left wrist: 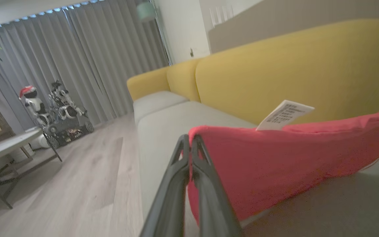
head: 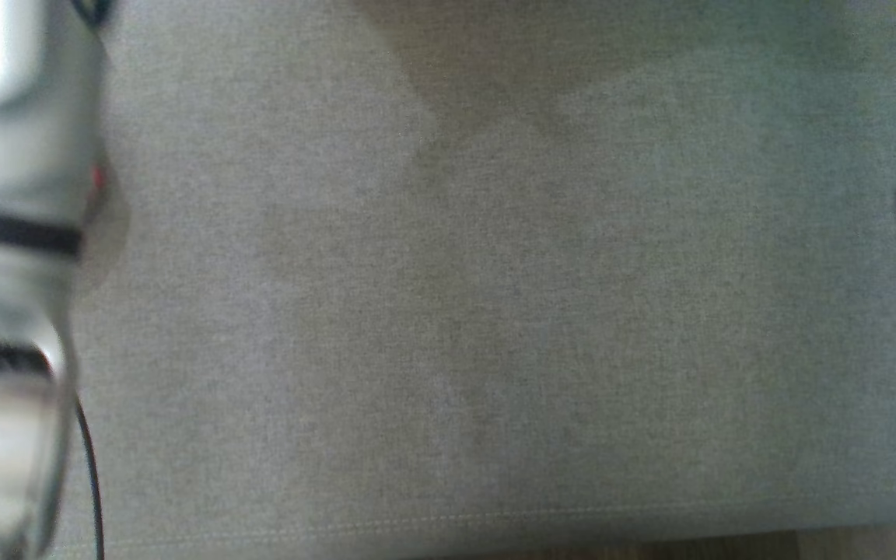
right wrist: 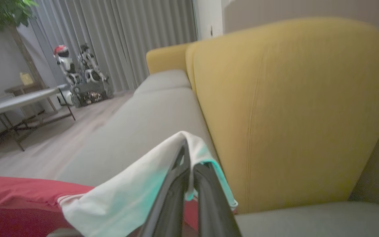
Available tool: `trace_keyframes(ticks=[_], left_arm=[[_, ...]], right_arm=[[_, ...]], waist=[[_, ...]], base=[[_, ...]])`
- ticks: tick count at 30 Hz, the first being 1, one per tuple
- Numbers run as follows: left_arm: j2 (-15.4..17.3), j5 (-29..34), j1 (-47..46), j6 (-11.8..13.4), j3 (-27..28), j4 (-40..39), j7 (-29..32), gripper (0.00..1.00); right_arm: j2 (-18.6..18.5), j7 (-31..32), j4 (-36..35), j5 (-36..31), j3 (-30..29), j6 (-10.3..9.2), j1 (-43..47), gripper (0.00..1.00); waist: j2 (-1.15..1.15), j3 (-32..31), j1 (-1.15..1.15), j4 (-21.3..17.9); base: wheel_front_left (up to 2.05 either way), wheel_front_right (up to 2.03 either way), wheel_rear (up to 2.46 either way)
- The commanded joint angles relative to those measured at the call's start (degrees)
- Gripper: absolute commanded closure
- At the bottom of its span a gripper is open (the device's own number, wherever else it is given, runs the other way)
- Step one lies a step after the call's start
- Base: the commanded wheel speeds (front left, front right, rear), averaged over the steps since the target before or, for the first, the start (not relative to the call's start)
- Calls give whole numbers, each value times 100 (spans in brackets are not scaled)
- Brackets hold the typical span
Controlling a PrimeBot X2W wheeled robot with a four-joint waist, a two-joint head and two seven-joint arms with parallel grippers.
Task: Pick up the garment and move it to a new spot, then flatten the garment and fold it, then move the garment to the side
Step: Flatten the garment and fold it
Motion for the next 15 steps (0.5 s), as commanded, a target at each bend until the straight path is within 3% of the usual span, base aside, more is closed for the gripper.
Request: trace_keyframes(ticks=[1,10,15], left_arm=[[216,29,65,-16,65,-168,-20,100],[307,-50,1798,-164,-244,-9,-21,100],[346,-108,2696,-210,-484,28,-21,100]], right_arm=[[118,20,-91,132,116,-4,89,100],[93,680,225,868,1183,-4,1784,100],[-125,1292,65,1357,1827,-4,2614,100]], waist=[[0,-55,-1,14],[0,-597,-1,0],[0,-1083,-1,-28]], base=[[0,0,0],[0,0,0],[0,0,0]])
